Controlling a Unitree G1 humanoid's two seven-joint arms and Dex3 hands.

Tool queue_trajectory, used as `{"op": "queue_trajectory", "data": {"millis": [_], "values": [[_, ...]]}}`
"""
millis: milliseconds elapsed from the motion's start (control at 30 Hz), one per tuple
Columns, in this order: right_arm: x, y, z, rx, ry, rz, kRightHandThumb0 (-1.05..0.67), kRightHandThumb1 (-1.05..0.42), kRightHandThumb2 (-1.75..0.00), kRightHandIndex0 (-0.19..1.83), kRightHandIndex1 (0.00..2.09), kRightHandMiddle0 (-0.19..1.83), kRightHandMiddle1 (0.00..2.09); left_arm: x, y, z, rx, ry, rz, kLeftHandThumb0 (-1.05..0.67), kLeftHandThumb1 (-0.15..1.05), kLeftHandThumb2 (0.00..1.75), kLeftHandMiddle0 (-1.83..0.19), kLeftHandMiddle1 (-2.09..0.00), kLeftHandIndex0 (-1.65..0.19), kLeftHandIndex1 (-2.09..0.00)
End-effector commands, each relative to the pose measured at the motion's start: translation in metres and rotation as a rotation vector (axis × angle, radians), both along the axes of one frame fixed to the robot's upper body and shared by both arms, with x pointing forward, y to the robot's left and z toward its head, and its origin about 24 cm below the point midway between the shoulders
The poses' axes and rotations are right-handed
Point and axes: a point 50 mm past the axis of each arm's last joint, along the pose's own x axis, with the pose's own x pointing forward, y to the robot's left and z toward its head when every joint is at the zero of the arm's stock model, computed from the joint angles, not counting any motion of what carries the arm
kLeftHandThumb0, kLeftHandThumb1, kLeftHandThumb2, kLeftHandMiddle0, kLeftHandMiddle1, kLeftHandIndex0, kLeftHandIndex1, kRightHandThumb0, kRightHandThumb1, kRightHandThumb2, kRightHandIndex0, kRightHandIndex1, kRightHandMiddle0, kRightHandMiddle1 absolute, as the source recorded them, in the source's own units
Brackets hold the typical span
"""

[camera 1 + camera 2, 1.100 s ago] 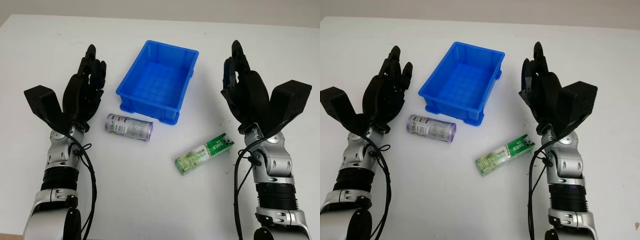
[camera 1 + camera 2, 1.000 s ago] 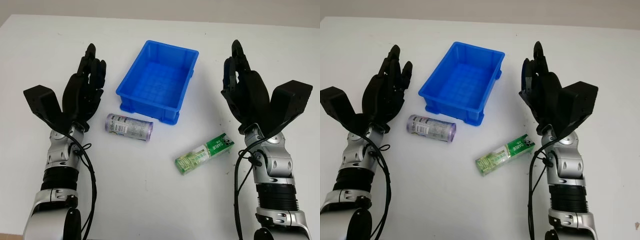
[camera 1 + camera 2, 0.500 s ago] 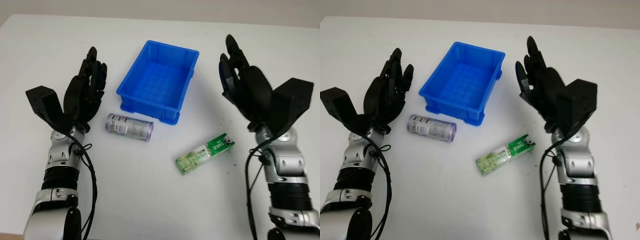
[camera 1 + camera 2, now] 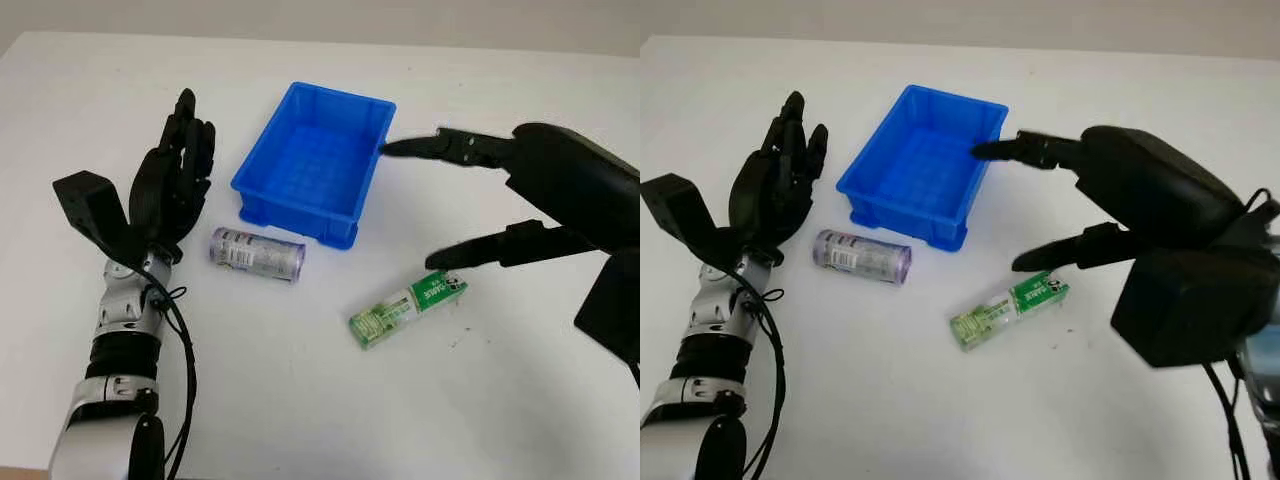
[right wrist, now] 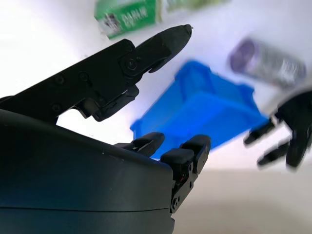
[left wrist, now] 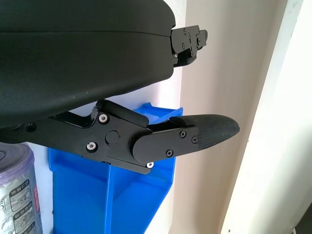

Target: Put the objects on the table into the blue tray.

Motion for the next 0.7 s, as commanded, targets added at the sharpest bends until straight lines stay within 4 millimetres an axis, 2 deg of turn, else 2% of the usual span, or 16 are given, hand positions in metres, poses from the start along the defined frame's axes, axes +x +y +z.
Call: {"op": "queue_trajectory", "data": {"millis": [0,333,533,667], "values": [[-0.006,0.001,0.0,-0.044,0.025,0.006,-0.55,-0.7,-0.05,0.45,0.1,0.48,0.07,0.001,-0.002,0.008,-0.009,-0.024,-0.008,-0.68,1.05,0.57,0.13,-0.05,0.15,-0.05],[-0.011,0.014,-0.017,-0.145,0.045,0.087,-0.51,-0.68,-0.05,0.47,0.09,0.49,0.07,0.001,-0.001,0.01,-0.002,-0.021,-0.014,-0.68,1.05,0.56,0.14,-0.05,0.17,-0.05],[-0.005,0.02,-0.037,-0.163,0.065,0.119,-0.51,-0.7,-0.06,0.47,0.09,0.49,0.06,0.001,-0.001,0.01,-0.01,-0.021,-0.016,-0.68,1.05,0.54,0.13,-0.06,0.16,-0.05],[0.0,0.022,-0.059,-0.175,0.067,0.134,-0.47,-0.7,-0.05,0.49,0.1,0.52,0.08,0.002,-0.001,0.011,-0.008,-0.021,-0.016,-0.69,1.05,0.53,0.12,-0.06,0.15,-0.06]]}}
